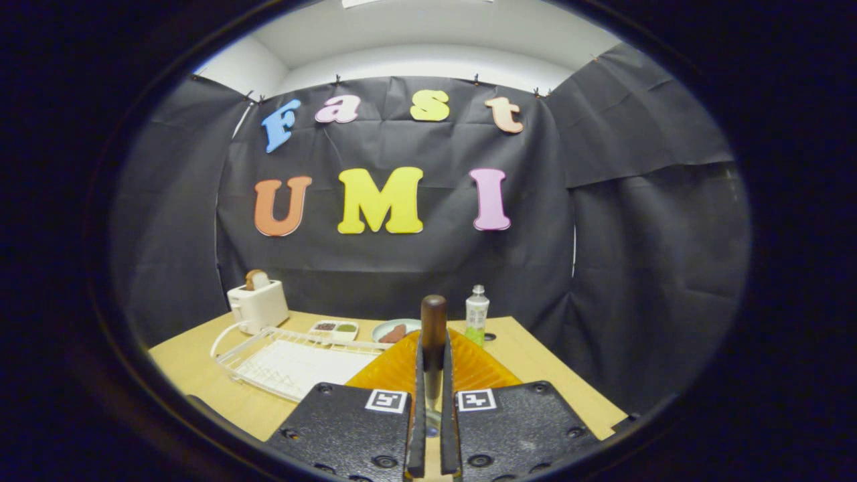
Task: Take the plate from the dish rack, then take the spoon from the basket and place it into the plate.
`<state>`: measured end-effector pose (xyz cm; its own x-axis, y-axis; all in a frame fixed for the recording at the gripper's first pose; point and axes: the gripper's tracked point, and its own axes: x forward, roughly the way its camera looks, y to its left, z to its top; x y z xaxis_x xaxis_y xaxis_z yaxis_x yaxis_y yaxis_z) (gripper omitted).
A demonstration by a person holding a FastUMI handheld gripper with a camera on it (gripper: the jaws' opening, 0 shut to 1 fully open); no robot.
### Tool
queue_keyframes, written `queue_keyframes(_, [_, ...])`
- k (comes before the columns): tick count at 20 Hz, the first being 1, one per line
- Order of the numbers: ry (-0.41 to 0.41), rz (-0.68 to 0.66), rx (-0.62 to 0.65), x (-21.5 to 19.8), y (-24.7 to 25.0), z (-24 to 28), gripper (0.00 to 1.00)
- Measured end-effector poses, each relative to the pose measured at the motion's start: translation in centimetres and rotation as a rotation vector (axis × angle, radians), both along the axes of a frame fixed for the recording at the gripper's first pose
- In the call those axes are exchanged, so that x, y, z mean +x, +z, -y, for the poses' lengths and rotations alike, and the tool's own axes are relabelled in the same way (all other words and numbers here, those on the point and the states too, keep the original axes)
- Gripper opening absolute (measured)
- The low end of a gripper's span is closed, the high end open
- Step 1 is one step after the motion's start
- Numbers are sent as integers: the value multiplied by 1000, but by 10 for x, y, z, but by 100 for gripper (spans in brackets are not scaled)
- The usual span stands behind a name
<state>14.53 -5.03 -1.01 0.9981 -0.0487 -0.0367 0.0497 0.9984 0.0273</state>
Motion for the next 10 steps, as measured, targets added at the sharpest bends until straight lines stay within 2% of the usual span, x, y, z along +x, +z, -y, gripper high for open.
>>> queue_keyframes(4, [32,-57,7,-23,-47,-38,14])
queue_keyframes(8, [97,-125,10,-35,-89,-78,15])
queue_keyframes(10, [117,-151,49,-38,-105,-91,15])
